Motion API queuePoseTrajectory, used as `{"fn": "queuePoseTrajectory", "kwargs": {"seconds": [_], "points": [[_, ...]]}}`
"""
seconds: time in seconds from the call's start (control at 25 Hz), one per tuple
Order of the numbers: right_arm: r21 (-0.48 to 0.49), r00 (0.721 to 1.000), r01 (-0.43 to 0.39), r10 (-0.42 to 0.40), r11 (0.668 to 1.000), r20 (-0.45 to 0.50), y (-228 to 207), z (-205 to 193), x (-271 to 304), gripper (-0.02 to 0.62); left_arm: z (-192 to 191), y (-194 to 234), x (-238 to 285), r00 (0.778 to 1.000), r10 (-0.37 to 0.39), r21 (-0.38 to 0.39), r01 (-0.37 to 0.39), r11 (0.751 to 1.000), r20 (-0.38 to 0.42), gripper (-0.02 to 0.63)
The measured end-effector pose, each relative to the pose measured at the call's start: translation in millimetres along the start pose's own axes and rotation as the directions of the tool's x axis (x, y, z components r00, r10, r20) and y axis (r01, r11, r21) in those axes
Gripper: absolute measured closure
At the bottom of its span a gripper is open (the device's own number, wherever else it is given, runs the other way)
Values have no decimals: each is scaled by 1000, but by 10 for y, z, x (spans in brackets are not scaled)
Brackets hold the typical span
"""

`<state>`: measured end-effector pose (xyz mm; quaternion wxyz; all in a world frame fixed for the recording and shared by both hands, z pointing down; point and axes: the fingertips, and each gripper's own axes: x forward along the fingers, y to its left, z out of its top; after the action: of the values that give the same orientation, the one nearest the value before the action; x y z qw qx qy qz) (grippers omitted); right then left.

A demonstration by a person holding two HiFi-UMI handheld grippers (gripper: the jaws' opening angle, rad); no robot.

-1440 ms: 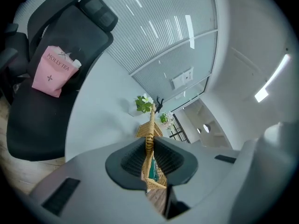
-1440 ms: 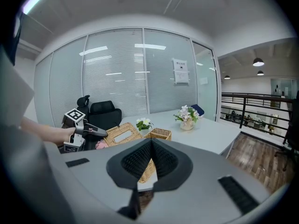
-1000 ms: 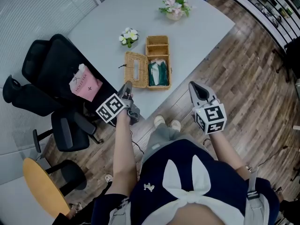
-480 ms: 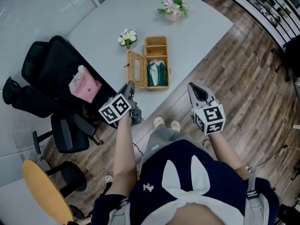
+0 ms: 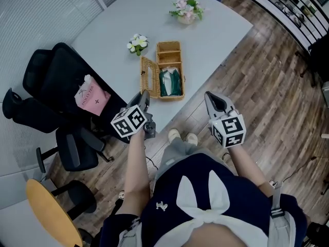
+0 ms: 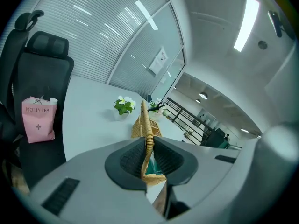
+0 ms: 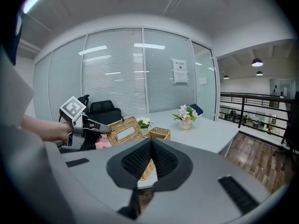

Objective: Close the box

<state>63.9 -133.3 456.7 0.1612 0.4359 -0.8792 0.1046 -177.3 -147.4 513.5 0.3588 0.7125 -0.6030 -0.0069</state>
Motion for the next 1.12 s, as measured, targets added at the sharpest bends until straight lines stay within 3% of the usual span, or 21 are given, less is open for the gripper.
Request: {"fn": "queuePoseTrajectory", "kwargs": {"seconds": [0.52,1.12], "points": [[5,1000,12,-12,1000,2,-41,15,1,591,-29,-243,59,999,-27,139,32,990,-32,545],[31,999,44,-44,999,-1,-216,-34,-47,591,-124,-491,150,996,-56,238,72,969,-76,528]]}}
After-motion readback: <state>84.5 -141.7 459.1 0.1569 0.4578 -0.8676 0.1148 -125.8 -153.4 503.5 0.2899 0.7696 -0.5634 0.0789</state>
